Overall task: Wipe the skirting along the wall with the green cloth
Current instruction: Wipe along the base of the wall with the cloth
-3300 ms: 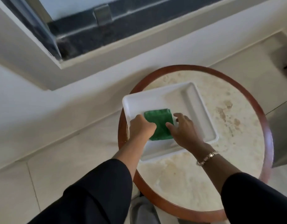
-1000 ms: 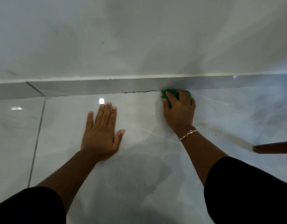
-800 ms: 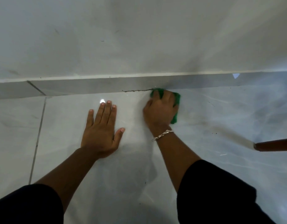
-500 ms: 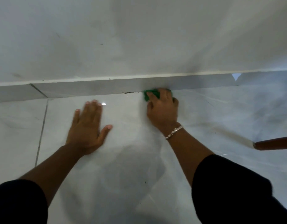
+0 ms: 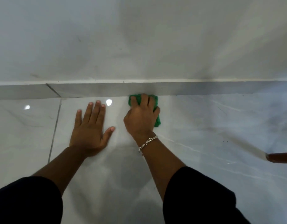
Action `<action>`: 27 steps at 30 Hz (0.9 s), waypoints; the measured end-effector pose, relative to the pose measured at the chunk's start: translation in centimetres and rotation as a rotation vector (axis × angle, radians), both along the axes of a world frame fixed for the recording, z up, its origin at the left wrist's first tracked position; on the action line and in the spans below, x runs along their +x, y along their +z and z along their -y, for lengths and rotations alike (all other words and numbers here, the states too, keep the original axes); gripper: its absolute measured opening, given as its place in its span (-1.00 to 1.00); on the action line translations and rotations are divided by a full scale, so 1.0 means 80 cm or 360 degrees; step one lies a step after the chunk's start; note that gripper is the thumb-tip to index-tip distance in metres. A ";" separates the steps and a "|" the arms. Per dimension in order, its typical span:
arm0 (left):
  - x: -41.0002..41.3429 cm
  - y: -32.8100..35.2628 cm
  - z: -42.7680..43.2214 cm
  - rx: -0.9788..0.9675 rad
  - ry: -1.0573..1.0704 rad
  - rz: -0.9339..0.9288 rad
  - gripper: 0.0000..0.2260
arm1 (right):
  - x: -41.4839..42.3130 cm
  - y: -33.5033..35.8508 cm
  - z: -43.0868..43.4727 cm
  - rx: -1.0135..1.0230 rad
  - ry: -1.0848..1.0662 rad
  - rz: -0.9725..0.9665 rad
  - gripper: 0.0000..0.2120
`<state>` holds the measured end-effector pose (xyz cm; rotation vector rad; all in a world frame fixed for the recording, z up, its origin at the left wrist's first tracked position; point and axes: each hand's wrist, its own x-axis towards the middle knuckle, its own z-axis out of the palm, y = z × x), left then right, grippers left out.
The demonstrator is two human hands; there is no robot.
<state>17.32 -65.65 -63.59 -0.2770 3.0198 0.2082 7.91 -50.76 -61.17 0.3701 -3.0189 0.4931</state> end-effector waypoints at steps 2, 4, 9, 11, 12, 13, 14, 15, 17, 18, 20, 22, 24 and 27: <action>0.001 0.001 0.001 0.0007 0.0002 0.0010 -0.22 | -0.013 -0.002 -0.013 0.0047 0.0208 -0.0038 -0.59; 0.002 0.003 0.002 0.0015 -0.0015 0.0008 -0.23 | -0.032 -0.003 -0.046 0.0147 0.0299 -0.0074 -0.59; 0.001 0.003 0.004 0.0038 -0.0025 0.0011 -0.24 | -0.065 -0.009 -0.133 0.0175 -0.0180 -0.0099 -0.59; 0.001 0.002 0.005 0.0039 -0.0021 0.0001 -0.25 | -0.070 -0.011 -0.140 0.0158 -0.0372 -0.0040 -0.59; 0.001 0.001 0.005 0.0035 -0.0017 0.0001 -0.25 | -0.069 -0.011 -0.132 0.0125 -0.0474 -0.0004 -0.59; 0.001 0.001 0.005 0.0029 -0.0015 0.0005 -0.25 | -0.066 -0.009 -0.118 0.0095 -0.0578 0.0027 -0.57; 0.001 0.001 0.005 0.0021 -0.0016 0.0013 -0.24 | -0.061 -0.006 -0.101 0.0082 -0.0652 0.0054 -0.56; 0.001 0.001 0.005 0.0011 -0.0017 0.0019 -0.24 | -0.052 -0.003 -0.083 0.0088 -0.0654 0.0075 -0.55; 0.000 0.001 0.004 0.0007 -0.0016 0.0025 -0.23 | -0.029 0.000 -0.040 0.0076 -0.0458 0.0082 -0.54; 0.000 0.002 0.003 0.0014 -0.0014 0.0022 -0.23 | -0.017 0.001 -0.018 0.0056 -0.0319 0.0071 -0.55; 0.001 0.002 0.001 0.0017 -0.0011 0.0005 -0.23 | 0.004 0.002 0.018 0.0027 -0.0101 0.0057 -0.55; 0.001 0.001 0.002 0.0007 0.0005 -0.0005 -0.23 | 0.003 0.002 0.024 0.0032 0.0078 0.0044 -0.55; 0.001 0.002 0.004 0.0009 -0.0004 0.0006 -0.23 | -0.016 0.002 -0.004 0.0104 0.0277 0.0019 -0.55; 0.002 0.003 0.004 0.0047 -0.0017 -0.0003 -0.24 | -0.049 0.005 -0.077 0.0176 0.0206 0.0024 -0.54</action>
